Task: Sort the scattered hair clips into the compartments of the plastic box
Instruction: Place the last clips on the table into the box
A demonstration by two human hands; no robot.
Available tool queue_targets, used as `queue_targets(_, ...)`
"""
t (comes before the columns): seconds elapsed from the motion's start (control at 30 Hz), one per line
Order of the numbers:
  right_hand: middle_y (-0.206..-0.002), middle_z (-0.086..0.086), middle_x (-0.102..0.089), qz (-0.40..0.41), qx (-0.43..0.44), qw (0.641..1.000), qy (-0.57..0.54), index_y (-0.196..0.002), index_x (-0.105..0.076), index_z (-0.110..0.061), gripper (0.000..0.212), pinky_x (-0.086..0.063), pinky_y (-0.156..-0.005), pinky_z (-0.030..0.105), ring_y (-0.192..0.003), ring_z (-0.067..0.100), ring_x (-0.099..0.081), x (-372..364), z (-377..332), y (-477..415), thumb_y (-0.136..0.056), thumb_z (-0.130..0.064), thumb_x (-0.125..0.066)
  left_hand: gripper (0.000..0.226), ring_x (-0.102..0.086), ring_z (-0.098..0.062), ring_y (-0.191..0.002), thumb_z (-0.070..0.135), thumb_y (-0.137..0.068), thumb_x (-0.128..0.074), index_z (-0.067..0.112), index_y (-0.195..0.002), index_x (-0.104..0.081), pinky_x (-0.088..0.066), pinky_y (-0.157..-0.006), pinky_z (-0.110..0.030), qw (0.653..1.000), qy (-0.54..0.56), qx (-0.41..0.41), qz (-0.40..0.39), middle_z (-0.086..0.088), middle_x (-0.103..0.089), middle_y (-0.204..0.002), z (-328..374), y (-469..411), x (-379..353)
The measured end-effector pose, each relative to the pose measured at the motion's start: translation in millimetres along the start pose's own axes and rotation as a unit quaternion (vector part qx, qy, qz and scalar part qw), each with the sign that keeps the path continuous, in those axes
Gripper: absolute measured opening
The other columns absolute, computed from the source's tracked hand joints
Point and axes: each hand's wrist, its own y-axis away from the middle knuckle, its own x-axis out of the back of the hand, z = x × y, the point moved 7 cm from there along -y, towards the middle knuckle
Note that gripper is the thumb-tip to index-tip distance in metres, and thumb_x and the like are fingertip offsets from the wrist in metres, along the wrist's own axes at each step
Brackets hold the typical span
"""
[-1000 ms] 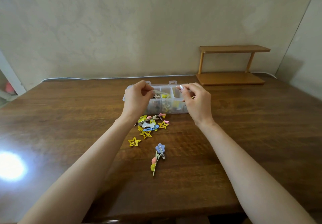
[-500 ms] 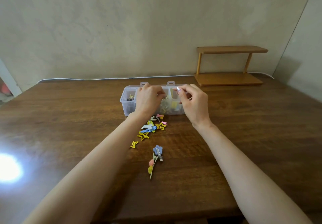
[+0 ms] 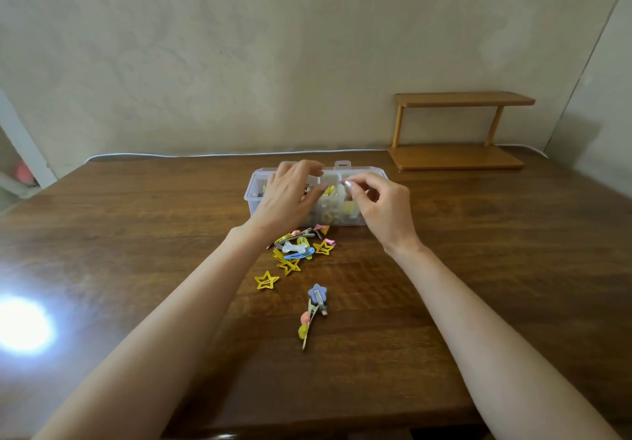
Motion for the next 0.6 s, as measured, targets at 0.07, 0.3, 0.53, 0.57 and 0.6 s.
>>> queue_targets(0.07, -0.082, -0.008, -0.066, -0.080, -0.016, 0.997, 0.018, -0.095, -0.072, -0.016, 0.012, -0.045, -0.063, 0.019, -0.069, 0.003, -0.058, -10.8, 0.7, 1.7, -0.089, -0.016, -0.062, 0.021, -0.051, -0.017, -0.103, 0.022, -0.094, -0.051, 0.013, -0.112, -0.056, -0.036, -0.081, -0.023, 0.997, 0.009, 0.004, 0.076, 0.001, -0.062, -0.110, -4.1, 7.2, 14.5)
queue_targets(0.3, -0.102, -0.004, -0.068, -0.268, -0.016, 0.944, 0.192, -0.116, -0.064, -0.030, 0.027, -0.042, -0.070, 0.028, -0.088, 0.013, -0.061, -47.5, 10.7, 23.5, -0.096, -0.021, -0.049, 0.009, -0.061, -0.015, -0.078, 0.017, -0.092, -0.053, 0.014, -0.099, -0.057, -0.053, -0.070, -0.037, 0.986, 0.083, 0.085, 0.118, 0.007, -0.063, -0.086, -20.8, 33.6, 19.5)
queue_targets(0.53, -0.103, -0.004, -0.068, -0.293, -0.040, 0.932, 0.210, -0.108, -0.064, -0.029, 0.018, -0.045, -0.073, 0.031, -0.100, 0.017, -0.060, -52.0, 13.6, 26.9, -0.092, -0.033, -0.056, 0.016, -0.061, -0.013, -0.079, 0.033, -0.090, -0.055, 0.019, -0.093, -0.062, -0.048, -0.066, -0.030, 0.992, -0.003, 0.129, -0.003, 0.007, -0.066, -0.084, -28.3, 34.8, 6.0)
queue_targets(0.57, -0.095, -0.007, -0.066, -0.288, -0.048, 0.934, 0.205, -0.104, -0.065, -0.028, 0.015, -0.041, -0.067, 0.028, -0.095, 0.016, -0.059, -50.2, 14.1, 26.0, -0.091, -0.034, -0.058, 0.016, -0.059, -0.012, -0.079, 0.034, -0.089, -0.056, 0.019, -0.093, -0.062, -0.045, -0.065, -0.027, 0.992, -0.021, 0.127, -0.015, 0.008, -0.064, -0.083, -28.1, 35.8, 4.9)
queue_targets(0.6, -0.085, -0.012, -0.062, -0.282, -0.054, 0.937, 0.201, -0.100, -0.066, -0.027, 0.013, -0.036, -0.061, 0.025, -0.089, 0.014, -0.057, -48.3, 14.3, 25.2, -0.089, -0.034, -0.061, 0.016, -0.058, -0.011, -0.078, 0.034, -0.089, -0.058, 0.020, -0.093, -0.063, -0.044, -0.064, -0.026, 0.991, -0.040, 0.124, -0.025, 0.009, -0.063, -0.084, -28.1, 36.5, 4.2)
